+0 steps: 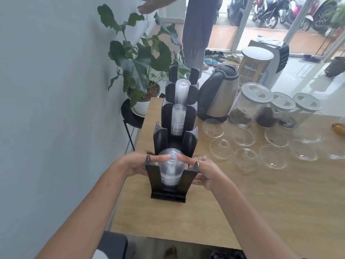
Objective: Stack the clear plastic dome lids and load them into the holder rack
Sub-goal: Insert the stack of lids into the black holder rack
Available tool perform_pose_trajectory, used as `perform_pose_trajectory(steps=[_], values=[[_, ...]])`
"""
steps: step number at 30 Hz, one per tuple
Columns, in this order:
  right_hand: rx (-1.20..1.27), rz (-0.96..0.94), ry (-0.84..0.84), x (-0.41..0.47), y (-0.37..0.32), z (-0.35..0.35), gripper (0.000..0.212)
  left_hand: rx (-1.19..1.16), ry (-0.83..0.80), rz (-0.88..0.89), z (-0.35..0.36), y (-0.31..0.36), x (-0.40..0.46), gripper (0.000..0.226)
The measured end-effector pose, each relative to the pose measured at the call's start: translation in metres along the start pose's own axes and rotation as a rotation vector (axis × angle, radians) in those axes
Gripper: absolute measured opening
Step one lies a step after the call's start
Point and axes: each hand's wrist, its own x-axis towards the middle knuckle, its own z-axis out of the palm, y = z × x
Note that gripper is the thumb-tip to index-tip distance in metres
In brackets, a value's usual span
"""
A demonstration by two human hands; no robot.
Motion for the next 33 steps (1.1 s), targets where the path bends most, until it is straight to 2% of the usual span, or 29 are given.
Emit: perform_pose_trajectory(steps=[3,8,12,16,21,24,29,31,33], values=[[0.04,-0.001,0.024,0.004,0.003,0.0,0.069,0.008,0.012,0.004,0.001,-0.002,0.004,0.099],[0.05,-0.012,0.046,0.012,0.008,0.001,0.118,0.044,0.048,-0.003,-0.002,0.0,0.007,0.098],[0.048,-0.047,0.053,0.011,0.011,-0.003,0.112,0.042,0.065,-0.023,0.001,0.001,0.006,0.095],[0.04,-0.062,0.058,0.011,0.012,-0.004,0.121,0.067,0.04,-0.035,0.002,0.006,0.003,0.089],[0.041,-0.054,0.054,0.012,0.014,-0.004,0.105,0.107,0.03,-0.037,0.003,0.012,0.0,0.092],[0.03,-0.049,0.078,0.016,0.016,0.0,0.116,0.114,0.044,-0.044,0.001,0.011,0.0,0.093],[-0.034,-0.063,0.104,0.025,0.015,0.0,0.122,0.105,0.063,-0.044,-0.004,0.007,0.001,0.11],[-0.046,-0.066,0.104,0.027,0.015,0.0,0.125,0.097,0.066,-0.045,-0.003,0.008,0.0,0.105],[-0.063,-0.064,0.103,0.027,0.013,-0.001,0.129,0.103,0.086,-0.042,0.001,0.011,-0.001,0.09]])
